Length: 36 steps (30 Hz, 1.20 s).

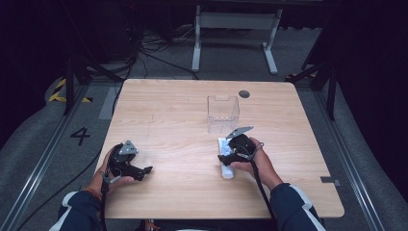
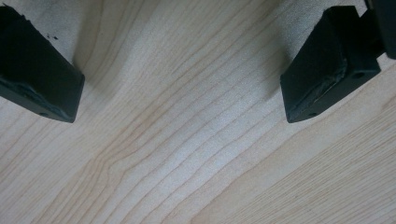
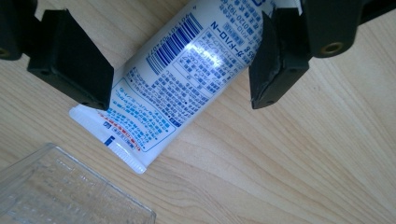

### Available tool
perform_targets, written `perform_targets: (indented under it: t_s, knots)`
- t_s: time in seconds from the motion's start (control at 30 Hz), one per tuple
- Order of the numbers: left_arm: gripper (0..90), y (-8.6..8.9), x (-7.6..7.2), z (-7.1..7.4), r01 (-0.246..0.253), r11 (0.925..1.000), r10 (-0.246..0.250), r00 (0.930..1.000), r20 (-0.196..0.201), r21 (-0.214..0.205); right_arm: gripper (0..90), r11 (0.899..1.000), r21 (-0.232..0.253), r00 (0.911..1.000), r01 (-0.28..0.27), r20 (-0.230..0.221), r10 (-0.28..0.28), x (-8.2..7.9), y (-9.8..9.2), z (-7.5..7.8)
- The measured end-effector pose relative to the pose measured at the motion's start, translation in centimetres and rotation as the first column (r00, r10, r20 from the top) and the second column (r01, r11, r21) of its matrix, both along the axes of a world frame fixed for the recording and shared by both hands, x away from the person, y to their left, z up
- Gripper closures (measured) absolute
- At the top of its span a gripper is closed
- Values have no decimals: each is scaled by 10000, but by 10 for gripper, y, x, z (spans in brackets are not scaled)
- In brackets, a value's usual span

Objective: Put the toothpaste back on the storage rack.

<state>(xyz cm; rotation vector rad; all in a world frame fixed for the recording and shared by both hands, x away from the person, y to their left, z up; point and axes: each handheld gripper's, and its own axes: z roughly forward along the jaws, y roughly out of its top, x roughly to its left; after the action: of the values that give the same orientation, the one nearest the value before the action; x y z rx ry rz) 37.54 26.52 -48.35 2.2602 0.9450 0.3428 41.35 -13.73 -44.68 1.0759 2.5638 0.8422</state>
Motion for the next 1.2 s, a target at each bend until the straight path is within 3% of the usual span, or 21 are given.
perform_targets:
  t_s: [0.23,0.5,0.6,0.87,1.2]
  knots:
    - [1,0,0,0,-2,10000,2,10000,9,6,172,9979,-325,9975,566,-410,-580,6,7,-9]
    - [1,0,0,0,4,10000,-4,10000,2,-6,188,9930,-711,9912,939,-870,-999,16,13,-15]
    - [1,0,0,0,-2,10000,2,10000,9,9,207,9911,-894,9907,987,-847,-1063,17,16,-14]
    - [1,0,0,0,1,10000,-1,10000,30,23,412,9897,-1175,9895,817,-1090,-946,18,21,-8]
    - [1,0,0,0,-4,10000,4,10000,2,-3,519,9894,-1400,9910,381,-1220,-555,21,20,-5]
